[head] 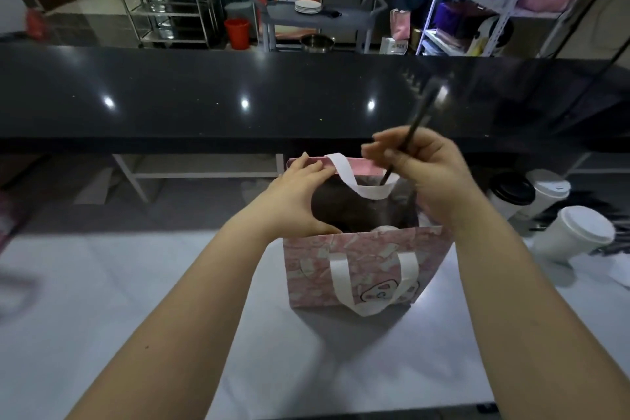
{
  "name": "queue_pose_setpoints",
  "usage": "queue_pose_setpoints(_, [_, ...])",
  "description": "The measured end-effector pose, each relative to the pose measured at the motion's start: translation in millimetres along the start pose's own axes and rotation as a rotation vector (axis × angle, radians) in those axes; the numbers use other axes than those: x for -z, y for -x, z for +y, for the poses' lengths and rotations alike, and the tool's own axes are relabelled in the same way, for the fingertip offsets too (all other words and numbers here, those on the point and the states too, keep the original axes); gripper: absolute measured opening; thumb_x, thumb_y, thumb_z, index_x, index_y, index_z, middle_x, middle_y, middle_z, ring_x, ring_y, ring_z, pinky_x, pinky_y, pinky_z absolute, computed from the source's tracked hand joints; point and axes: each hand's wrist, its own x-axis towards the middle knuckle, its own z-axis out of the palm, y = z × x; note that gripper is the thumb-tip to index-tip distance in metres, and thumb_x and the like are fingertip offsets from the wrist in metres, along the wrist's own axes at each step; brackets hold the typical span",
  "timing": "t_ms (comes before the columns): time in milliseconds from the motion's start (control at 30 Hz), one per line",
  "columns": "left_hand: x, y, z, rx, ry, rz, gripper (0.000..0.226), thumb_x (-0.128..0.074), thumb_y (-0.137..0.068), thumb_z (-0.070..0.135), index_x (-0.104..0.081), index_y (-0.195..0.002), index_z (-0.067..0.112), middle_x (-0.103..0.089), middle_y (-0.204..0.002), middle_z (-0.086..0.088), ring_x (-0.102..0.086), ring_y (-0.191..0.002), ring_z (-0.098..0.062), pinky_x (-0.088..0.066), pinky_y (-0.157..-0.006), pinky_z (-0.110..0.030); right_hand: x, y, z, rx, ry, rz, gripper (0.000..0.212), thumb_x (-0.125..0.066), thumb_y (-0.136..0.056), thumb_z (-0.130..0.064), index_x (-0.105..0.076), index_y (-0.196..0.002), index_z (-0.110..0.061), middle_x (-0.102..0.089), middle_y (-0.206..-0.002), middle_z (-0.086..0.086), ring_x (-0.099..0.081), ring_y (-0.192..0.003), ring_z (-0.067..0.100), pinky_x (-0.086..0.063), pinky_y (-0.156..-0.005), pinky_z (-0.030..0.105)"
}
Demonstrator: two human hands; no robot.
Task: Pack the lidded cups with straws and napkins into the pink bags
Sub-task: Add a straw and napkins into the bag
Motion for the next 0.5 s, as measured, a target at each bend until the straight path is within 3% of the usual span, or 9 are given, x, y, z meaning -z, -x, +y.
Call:
queue_pose_setpoints(100, [-1.5, -1.6, 3.5, 0.024, -0.034, -0.014, 0.114, -0.081, -0.067, 0.056, -0.013, -0.155, 0.033, -0.008, -0.163, 0.011, 0.014, -0.149, -0.014, -0.011, -0.118, -0.052, 0.0, 3.0, -21.4, 0.097, -0.093, -0.014, 0.022, -0.052, -0.093, 0.002, -0.064, -0.111, -0.003, -0.072, -0.102, 0.016, -0.066, -0.105, 0.036, -0.053, -0.092, 0.042])
queue_pose_setpoints(300, [0.4, -2.2, 6.9, 0.032, -0.052, -0.011, 0.116, -0.079, -0.068, 0.057, -0.008, -0.155, 0.031, -0.005, -0.163, 0.01, 0.016, -0.148, -0.015, -0.012, -0.119, -0.052, -5.6, 8.4, -43.3, 0.201, -0.222, -0.097, 0.022, -0.051, -0.094, -0.002, -0.062, -0.113, -0.006, -0.072, -0.102, 0.014, -0.066, -0.104, 0.037, -0.051, -0.092, 0.045])
queue_pose_setpoints(400, [3.0, -0.2, 9.9, 0.033, -0.033, -0.006, 0.115, -0.08, -0.068, 0.057, -0.01, -0.155, 0.031, -0.008, -0.163, 0.01, 0.015, -0.149, -0.014, -0.013, -0.12, -0.051, -9.1, 18.3, -32.4, 0.117, -0.167, -0.165, 0.02, -0.055, -0.09, -0.002, -0.066, -0.106, -0.006, -0.073, -0.099, 0.016, -0.068, -0.102, 0.037, -0.053, -0.091, 0.043])
queue_pose_setpoints(500, [4.4, 5.6, 9.8, 0.021, -0.019, 0.021, 0.112, -0.081, -0.068, 0.055, -0.014, -0.155, 0.03, -0.012, -0.162, 0.009, 0.01, -0.149, -0.014, -0.013, -0.119, -0.047, -10.5, 28.2, -8.6, -0.082, 0.06, -0.199, 0.02, -0.057, -0.088, 0.007, -0.069, -0.099, -0.004, -0.075, -0.095, 0.011, -0.071, -0.097, 0.024, -0.055, -0.086, 0.029])
